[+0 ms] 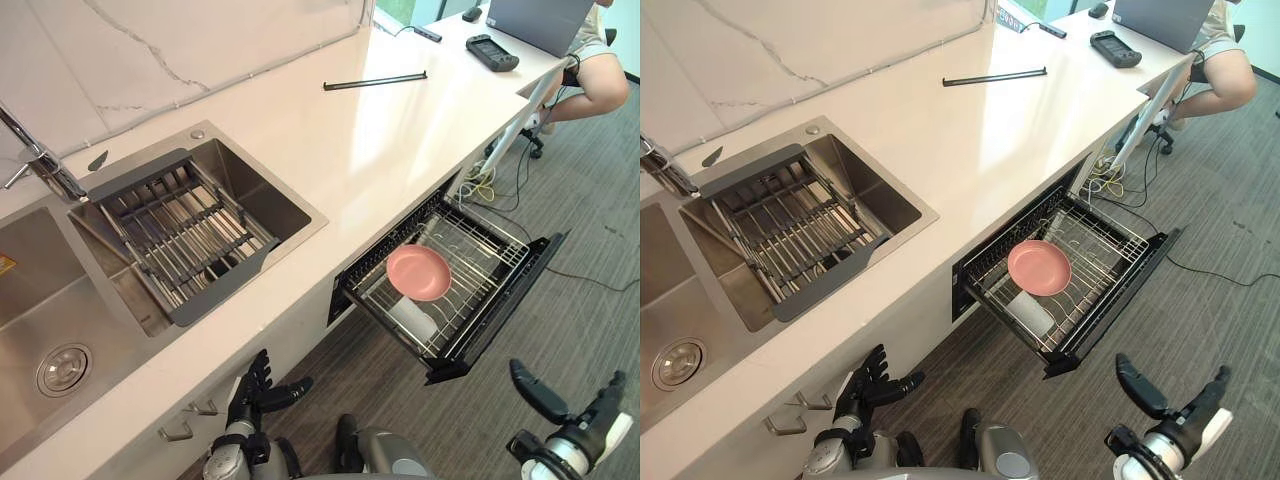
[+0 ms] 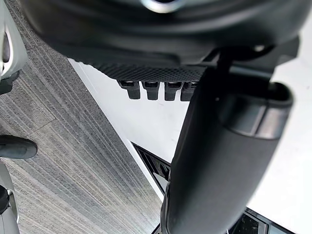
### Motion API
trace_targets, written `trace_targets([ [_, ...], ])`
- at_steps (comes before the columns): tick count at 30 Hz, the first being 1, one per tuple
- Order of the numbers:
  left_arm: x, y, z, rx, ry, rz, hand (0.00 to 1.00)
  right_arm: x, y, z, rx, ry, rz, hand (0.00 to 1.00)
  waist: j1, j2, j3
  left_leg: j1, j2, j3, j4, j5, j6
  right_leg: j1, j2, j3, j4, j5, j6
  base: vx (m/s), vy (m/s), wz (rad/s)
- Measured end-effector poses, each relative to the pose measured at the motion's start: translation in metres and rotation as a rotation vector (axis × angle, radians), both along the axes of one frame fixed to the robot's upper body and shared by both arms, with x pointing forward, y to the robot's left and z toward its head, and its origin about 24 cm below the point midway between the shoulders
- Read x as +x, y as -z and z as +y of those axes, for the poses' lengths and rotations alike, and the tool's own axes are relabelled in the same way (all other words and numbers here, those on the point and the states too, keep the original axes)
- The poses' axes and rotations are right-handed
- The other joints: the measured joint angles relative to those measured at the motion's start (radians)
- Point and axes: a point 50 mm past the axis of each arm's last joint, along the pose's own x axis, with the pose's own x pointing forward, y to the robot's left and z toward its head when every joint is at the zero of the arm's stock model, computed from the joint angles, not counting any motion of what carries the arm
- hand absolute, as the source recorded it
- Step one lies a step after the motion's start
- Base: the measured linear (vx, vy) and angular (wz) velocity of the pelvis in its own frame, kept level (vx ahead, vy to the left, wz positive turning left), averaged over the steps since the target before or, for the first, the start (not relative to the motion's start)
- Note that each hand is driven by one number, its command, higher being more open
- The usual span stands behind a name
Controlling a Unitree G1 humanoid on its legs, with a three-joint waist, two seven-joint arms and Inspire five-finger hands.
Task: Walk over to the sink, pick up the cup, carry it to the dishwasher, place the cup inside the dishwasher, then close the dishwasher door
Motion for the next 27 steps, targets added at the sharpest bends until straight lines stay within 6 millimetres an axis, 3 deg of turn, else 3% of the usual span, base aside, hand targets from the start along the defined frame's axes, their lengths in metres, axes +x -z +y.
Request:
trace_targets([
  [3, 0.004, 0.000, 0.001, 0.004, 0.006, -0.003, 1.00, 0.007, 0.008, 0.002, 0.090, -0.003, -0.072, 1.00, 0.001, -0.003, 0.018, -0.010, 0.010, 0.000, 0.024, -0.012, 0.003, -0.007, 0.001, -0.004, 0.013, -0.005, 0.000, 0.00, 0.000, 0.00],
  [6, 0.015, -0.004, 0.001, 0.005, 0.013, -0.024, 1.00, 0.027, 0.006, 0.001, 0.157, -0.031, -0.191, 1.00, 0.003, -0.001, 0.060, -0.056, 0.016, -0.003, 0.058, -0.022, 0.008, -0.054, -0.007, -0.010, 0.044, -0.009, -0.001, -0.04, 0.033, 0.01],
  [12, 0.041, -0.015, 0.004, 0.001, 0.013, -0.083, 1.00, 0.072, -0.011, -0.001, 0.216, -0.116, -0.397, 1.00, 0.024, 0.002, 0.160, -0.145, 0.021, -0.006, 0.099, -0.027, 0.018, -0.143, -0.017, -0.011, 0.088, -0.007, -0.003, -0.01, 0.008, 0.00],
  [18, 0.058, -0.024, 0.002, -0.020, 0.002, -0.133, 1.00, 0.115, -0.038, -0.003, 0.252, -0.214, -0.588, 1.00, 0.030, 0.012, 0.212, -0.210, 0.018, -0.015, 0.117, -0.026, 0.024, -0.209, -0.025, -0.012, 0.119, -0.006, -0.007, 0.02, 0.004, 0.02],
  [27, 0.074, -0.034, -0.002, -0.032, 0.015, -0.171, 1.00, 0.136, -0.058, -0.015, 0.328, -0.265, -0.818, 1.00, 0.027, 0.033, 0.244, -0.275, -0.015, -0.052, 0.116, -0.017, 0.039, -0.280, -0.053, -0.019, 0.156, -0.014, -0.008, -0.01, 0.004, 0.06],
])
